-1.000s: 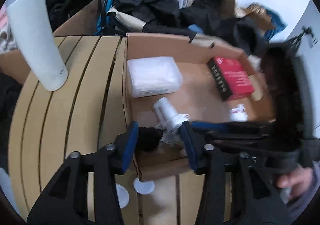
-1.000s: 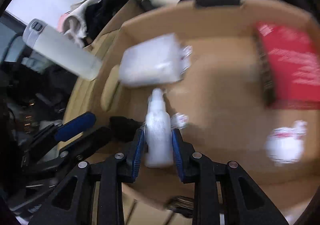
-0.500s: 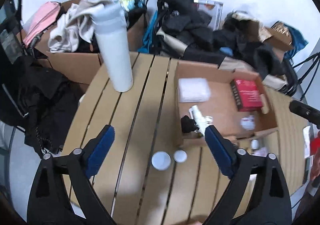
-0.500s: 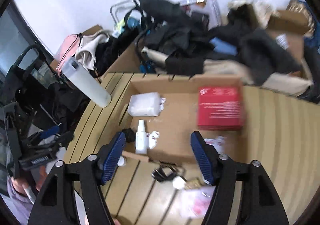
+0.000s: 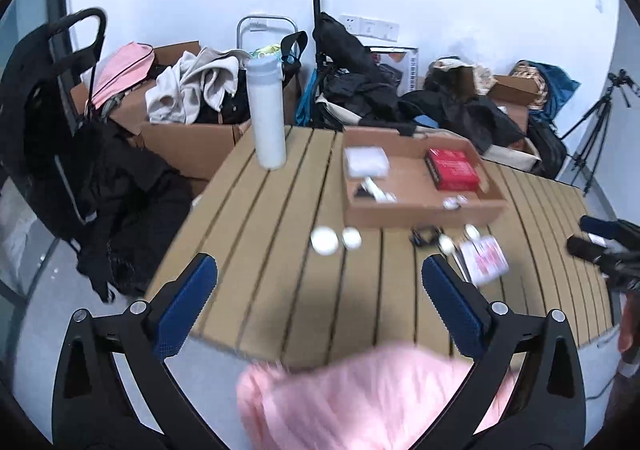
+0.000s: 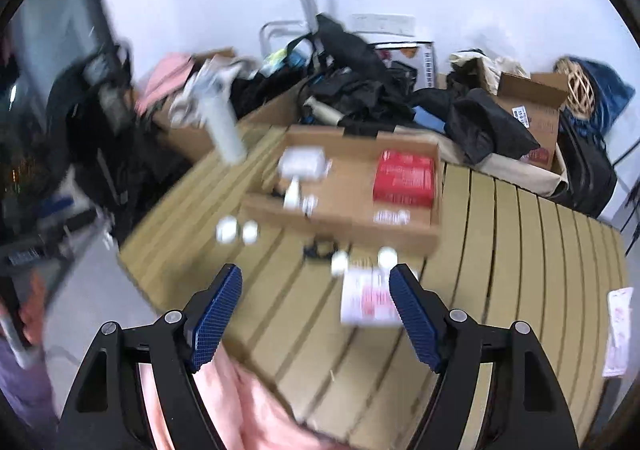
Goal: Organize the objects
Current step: 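Withdraw the right gripper and reach toward the pink card pouch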
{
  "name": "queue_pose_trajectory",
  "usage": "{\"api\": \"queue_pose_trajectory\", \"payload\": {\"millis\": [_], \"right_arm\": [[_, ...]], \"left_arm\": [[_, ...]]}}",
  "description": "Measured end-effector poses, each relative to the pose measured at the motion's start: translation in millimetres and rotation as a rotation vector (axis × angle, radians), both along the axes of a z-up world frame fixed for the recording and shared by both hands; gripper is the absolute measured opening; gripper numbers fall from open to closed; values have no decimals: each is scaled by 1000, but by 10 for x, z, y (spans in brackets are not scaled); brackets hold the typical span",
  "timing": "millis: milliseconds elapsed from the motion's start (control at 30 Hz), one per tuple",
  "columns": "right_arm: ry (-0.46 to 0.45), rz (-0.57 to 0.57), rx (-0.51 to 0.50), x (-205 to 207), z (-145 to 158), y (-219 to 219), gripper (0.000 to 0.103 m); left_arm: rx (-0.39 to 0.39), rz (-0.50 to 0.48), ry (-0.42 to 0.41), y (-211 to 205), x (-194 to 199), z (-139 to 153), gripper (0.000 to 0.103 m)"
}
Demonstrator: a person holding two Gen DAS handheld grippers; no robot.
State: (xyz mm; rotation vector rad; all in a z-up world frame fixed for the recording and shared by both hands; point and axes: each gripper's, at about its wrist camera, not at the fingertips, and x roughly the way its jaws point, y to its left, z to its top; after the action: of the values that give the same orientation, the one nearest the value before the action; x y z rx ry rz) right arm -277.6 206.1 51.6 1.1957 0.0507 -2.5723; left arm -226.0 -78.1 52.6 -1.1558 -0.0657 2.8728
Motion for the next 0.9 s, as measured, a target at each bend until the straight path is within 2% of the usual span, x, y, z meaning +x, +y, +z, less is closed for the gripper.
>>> {"api": "queue_pose_trajectory", "payload": {"millis": [33,100,167,233,300,333,400,533,633,733,800,900], "right_arm": [[14,10,17,207,-75,-12,80],[17,18,-15,653,-307,14,80],[13,0,-70,974,-489,82,80],[-4,-50,-126,1309,-742,174,80],[-25,-53,-156,1492,-897,218,80],[-36,-37,-144,1541,-956,212,80],[-35,-57,-80,1597,-1010,222,80],[-22,-79,-123,1615,-1023,322,80],[-29,-118,-114,1516,-1075,404,80],[-56,-144,-95,1283,-1147,528,80],[-51,-159,-98,1094,-1131,609,80],[-44,-170,-117,741,-1127,737,80]], "left_arm": [[16,5,15,-15,193,-77,103],[31,35,23,-30,560,-312,103],[25,43,-13,14,757,-517,103],[8,8,-52,138,862,-651,103],[-30,-17,-35,258,890,-655,103],[-53,-15,-12,326,896,-624,103],[-33,-15,7,407,895,-577,103],[14,-69,-1,569,899,-625,103],[37,-135,-37,743,746,-691,103],[90,-246,-61,1039,390,-700,103],[94,-275,-75,1226,117,-745,102],[156,-284,-158,1550,-470,-1027,95]]}}
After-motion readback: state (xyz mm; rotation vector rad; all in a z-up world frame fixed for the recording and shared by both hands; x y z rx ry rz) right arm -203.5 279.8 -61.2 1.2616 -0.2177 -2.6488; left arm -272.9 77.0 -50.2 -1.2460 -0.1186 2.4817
